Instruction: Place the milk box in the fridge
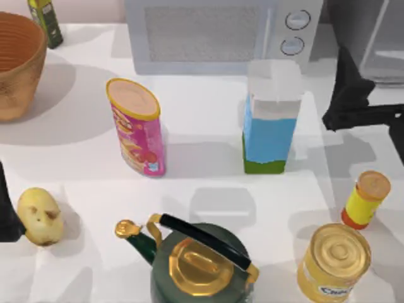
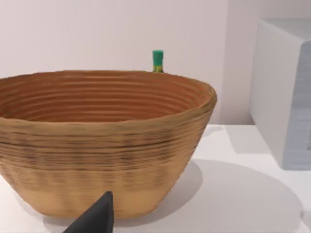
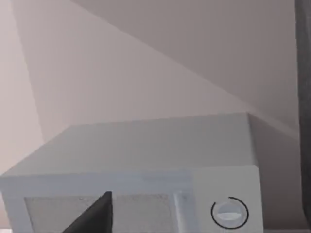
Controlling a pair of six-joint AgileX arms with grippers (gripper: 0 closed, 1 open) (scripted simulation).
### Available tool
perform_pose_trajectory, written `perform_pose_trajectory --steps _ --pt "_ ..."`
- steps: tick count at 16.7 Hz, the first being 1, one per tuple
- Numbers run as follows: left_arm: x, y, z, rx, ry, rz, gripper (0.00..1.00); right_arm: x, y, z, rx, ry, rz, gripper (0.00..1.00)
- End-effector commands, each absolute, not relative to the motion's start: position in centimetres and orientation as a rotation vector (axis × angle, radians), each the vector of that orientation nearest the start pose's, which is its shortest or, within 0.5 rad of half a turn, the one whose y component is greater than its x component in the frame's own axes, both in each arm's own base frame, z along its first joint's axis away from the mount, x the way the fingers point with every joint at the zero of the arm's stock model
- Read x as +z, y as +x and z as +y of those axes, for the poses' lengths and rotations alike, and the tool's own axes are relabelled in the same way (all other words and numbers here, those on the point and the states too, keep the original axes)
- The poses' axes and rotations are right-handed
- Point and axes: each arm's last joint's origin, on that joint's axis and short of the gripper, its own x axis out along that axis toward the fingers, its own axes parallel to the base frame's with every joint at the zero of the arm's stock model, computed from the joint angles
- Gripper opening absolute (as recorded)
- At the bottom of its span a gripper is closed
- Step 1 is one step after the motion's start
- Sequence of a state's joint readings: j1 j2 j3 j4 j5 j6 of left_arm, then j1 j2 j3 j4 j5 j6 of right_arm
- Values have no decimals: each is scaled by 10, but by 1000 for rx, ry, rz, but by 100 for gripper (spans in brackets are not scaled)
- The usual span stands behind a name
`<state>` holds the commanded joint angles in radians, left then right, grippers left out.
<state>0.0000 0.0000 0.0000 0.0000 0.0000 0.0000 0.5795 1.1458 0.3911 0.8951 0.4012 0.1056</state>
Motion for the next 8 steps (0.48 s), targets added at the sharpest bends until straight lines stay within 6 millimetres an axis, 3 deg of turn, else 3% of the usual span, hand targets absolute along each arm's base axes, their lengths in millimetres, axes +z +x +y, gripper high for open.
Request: perform_pose_trajectory --steps 4,8 --pt "160 106 -1 0 0 0 100 181 233 183 167 143 -35 100" --pt "160 106 -1 0 0 0 100 120 247 222 91 80 42 100"
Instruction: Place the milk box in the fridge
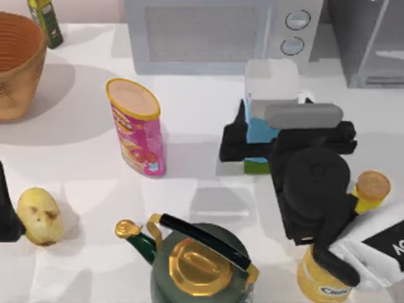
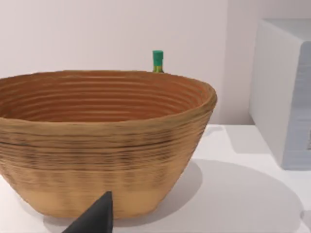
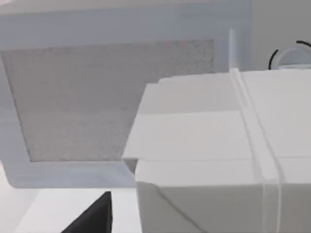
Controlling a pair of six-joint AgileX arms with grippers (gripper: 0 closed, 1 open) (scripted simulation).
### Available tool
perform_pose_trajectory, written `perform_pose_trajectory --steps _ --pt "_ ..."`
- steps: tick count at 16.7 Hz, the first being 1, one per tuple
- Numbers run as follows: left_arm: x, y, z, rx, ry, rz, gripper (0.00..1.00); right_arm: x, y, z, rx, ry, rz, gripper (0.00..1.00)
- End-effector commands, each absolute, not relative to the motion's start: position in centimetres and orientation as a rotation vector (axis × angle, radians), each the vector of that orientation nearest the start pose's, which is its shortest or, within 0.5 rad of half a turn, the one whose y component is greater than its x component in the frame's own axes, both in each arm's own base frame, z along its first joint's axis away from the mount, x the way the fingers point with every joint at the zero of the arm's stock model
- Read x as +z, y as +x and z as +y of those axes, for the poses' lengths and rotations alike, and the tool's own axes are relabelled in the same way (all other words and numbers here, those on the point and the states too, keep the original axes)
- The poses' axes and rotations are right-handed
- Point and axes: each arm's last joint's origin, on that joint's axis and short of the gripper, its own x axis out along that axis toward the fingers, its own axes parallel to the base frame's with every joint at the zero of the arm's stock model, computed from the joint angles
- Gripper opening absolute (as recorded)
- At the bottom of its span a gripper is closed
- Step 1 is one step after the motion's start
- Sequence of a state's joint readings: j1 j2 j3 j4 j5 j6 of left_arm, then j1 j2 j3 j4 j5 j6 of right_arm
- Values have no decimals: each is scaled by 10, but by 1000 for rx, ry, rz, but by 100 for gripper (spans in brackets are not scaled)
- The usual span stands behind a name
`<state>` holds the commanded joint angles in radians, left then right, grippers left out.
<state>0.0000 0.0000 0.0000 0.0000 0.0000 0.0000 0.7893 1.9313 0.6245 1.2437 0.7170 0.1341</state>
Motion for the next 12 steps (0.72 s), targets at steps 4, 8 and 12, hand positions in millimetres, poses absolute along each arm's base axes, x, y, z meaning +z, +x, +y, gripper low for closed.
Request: perform_pose_trajectory --steps 4,8,12 --pt "160 106 -1 0 0 0 100 76 251 235 14 22 87 100" --pt "160 106 -1 0 0 0 100 65 251 235 -10 2 101 100" --pt "160 106 -1 0 0 0 100 69 252 235 -11 8 96 100"
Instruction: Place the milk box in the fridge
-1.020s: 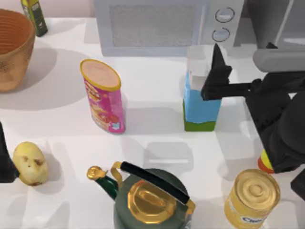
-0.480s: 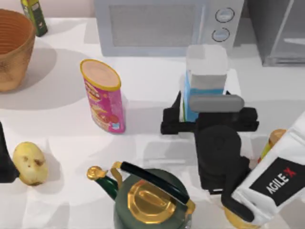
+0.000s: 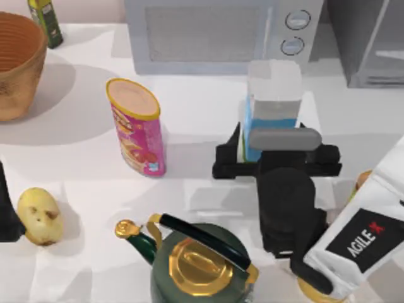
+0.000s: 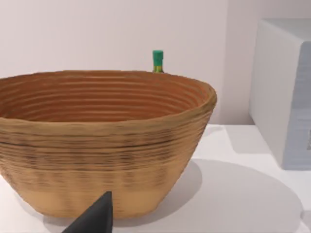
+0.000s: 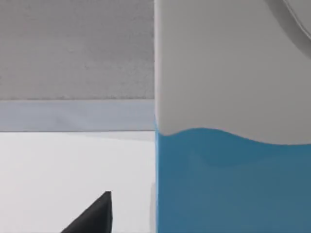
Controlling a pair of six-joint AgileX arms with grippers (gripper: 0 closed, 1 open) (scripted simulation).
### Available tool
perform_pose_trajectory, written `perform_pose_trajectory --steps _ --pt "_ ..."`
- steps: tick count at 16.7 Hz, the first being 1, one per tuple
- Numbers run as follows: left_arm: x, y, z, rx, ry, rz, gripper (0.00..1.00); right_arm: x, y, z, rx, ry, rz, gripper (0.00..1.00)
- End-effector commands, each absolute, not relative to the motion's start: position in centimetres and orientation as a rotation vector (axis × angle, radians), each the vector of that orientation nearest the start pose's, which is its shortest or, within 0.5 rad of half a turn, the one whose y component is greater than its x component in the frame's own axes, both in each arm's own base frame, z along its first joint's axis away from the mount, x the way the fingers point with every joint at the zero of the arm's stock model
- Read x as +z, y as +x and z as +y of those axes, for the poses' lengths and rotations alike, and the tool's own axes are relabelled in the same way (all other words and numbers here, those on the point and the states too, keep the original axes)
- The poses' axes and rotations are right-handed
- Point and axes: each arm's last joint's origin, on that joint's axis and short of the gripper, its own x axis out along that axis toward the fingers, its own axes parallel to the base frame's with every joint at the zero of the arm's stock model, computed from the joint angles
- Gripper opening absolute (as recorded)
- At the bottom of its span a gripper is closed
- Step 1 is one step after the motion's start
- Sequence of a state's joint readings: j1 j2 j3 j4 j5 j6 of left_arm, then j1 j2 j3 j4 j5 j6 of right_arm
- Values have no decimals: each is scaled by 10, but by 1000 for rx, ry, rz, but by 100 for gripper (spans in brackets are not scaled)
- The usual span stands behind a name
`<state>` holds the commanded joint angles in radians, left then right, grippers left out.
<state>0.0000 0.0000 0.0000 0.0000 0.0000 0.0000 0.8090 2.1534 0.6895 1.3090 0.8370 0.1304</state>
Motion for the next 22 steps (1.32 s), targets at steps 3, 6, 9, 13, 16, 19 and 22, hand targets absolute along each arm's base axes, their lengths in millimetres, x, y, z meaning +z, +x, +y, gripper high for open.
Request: perform_pose_trajectory --steps 3,6,9,13,16,19,22 --pt "160 106 -1 0 0 0 100 76 263 237 -9 1 96 100" --pt "160 106 -1 0 0 0 100 78 281 238 -11 3 94 100" --pt "160 106 -1 0 0 0 100 70 296 236 -12 1 98 100" --pt "160 106 -1 0 0 0 100 60 301 235 -10 2 101 100" --pt "160 106 -1 0 0 0 100 60 301 235 -10 2 101 100" --pt "160 106 -1 0 0 0 100 60 301 235 -10 2 101 85" --pt "160 106 -1 0 0 0 100 60 301 235 -10 2 101 62"
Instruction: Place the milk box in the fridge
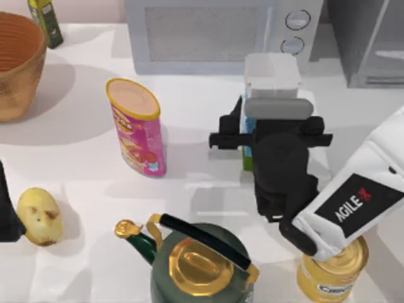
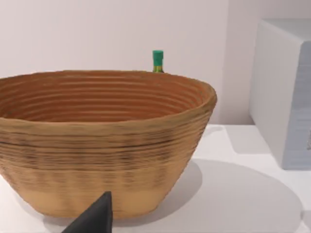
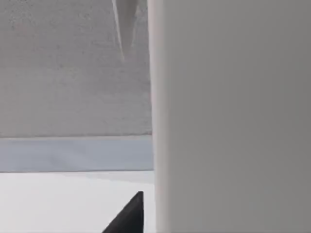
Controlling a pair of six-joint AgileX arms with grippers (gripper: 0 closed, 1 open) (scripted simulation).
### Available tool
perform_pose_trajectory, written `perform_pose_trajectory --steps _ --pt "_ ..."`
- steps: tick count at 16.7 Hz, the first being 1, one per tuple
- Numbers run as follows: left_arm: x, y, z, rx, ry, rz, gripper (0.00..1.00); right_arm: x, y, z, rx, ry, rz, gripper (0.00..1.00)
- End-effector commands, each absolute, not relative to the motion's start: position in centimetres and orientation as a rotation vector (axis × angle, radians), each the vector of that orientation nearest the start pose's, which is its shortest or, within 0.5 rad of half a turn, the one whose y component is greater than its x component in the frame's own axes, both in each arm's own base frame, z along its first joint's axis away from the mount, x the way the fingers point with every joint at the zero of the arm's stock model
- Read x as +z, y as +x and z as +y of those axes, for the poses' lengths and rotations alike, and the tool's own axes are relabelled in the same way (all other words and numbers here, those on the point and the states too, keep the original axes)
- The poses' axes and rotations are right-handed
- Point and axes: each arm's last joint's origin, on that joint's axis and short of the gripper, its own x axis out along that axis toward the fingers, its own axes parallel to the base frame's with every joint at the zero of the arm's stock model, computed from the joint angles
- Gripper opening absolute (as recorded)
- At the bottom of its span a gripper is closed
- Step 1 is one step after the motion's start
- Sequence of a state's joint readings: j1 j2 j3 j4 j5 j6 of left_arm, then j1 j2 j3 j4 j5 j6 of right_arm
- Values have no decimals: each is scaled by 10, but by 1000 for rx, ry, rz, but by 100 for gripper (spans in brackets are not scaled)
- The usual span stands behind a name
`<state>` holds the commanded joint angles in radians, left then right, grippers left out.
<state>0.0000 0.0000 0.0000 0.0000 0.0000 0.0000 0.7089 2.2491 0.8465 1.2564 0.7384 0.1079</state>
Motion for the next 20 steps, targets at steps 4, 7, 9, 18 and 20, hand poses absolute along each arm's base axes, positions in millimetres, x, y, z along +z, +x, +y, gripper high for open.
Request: perform_pose_trajectory --steps 4,7,9,18,20 --pt "160 106 -1 0 0 0 100 60 301 235 -10 2 101 32" --pt "160 106 -1 0 0 0 100 60 301 235 -10 2 101 10" --pt "160 106 -1 0 0 0 100 60 301 235 -10 2 101 0" --pt "160 106 -1 0 0 0 100 72 303 237 -7 25 76 0" --pt "160 106 -1 0 0 0 100 83 305 238 -8 30 69 0"
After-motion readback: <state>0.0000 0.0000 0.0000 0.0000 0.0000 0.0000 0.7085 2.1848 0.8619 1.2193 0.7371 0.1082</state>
